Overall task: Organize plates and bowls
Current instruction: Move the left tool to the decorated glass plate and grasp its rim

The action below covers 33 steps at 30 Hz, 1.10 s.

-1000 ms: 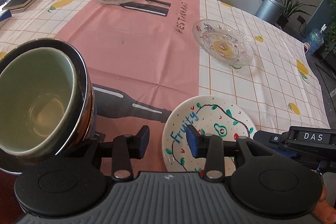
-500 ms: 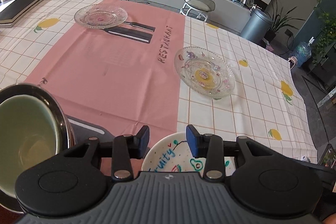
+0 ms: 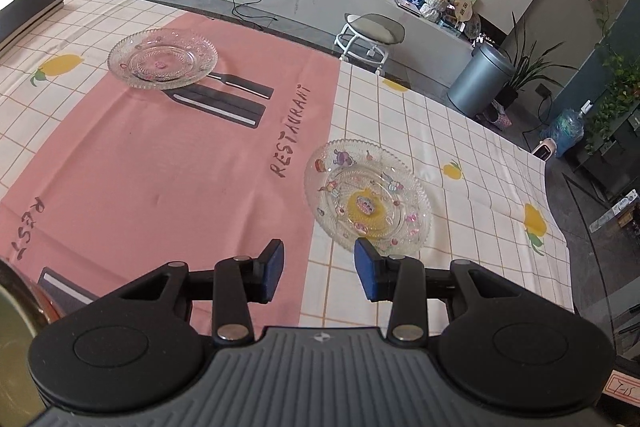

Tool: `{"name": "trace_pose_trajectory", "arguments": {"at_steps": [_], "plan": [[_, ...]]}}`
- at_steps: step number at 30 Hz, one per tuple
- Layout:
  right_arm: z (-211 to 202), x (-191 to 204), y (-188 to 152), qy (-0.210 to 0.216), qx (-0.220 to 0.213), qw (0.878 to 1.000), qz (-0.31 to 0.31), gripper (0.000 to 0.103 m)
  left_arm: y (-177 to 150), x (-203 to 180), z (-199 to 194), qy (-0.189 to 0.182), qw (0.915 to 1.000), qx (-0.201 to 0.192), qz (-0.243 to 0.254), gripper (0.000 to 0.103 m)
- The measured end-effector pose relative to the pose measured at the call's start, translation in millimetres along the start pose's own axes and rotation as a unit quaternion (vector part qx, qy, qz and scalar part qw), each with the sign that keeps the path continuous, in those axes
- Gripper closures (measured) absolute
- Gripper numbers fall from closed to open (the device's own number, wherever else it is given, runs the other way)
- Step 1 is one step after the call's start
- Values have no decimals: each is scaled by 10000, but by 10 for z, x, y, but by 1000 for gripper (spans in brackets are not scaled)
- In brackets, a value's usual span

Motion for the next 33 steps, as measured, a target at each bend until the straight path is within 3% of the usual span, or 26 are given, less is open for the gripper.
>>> {"name": "trace_pose_trajectory", "arguments": {"at_steps": [6,8,9,11,14,23,33], "plan": [[227,14,161,-296,-297,9989,-206,67,73,13,205,311,9994,-153,20,58],[301,6,192,-293,-404,9984,-257,64,88,41,294,258,9996,-85,-119,58],[336,-2,208,-314,-512,9978,-283,57,94,53,343,229,9996,-60,-176,58],[382,-31,235,-311,-754,9961,-341,52,98,68,427,104,9995,-14,-298,58],[511,-96,312,-430,-656,9967,-211,53,90,63,547,-37,9989,22,-458,58],[841,-193,438,13,-354,9992,179,77,114,176,874,-184,9957,-108,-907,58],[1018,-286,478,44,-220,9992,331,84,127,324,1059,-210,9911,-94,-1308,58]]}}
Point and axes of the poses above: each gripper's, at about its wrist camera, not at the fingertips, and z roughly the way its jaws point, x to its left, y to its top, the point moved 2 cm from there along z, roughly the way its jaws point, and after that the axes turned 7 degrees about -x, right-handed, at the moved point
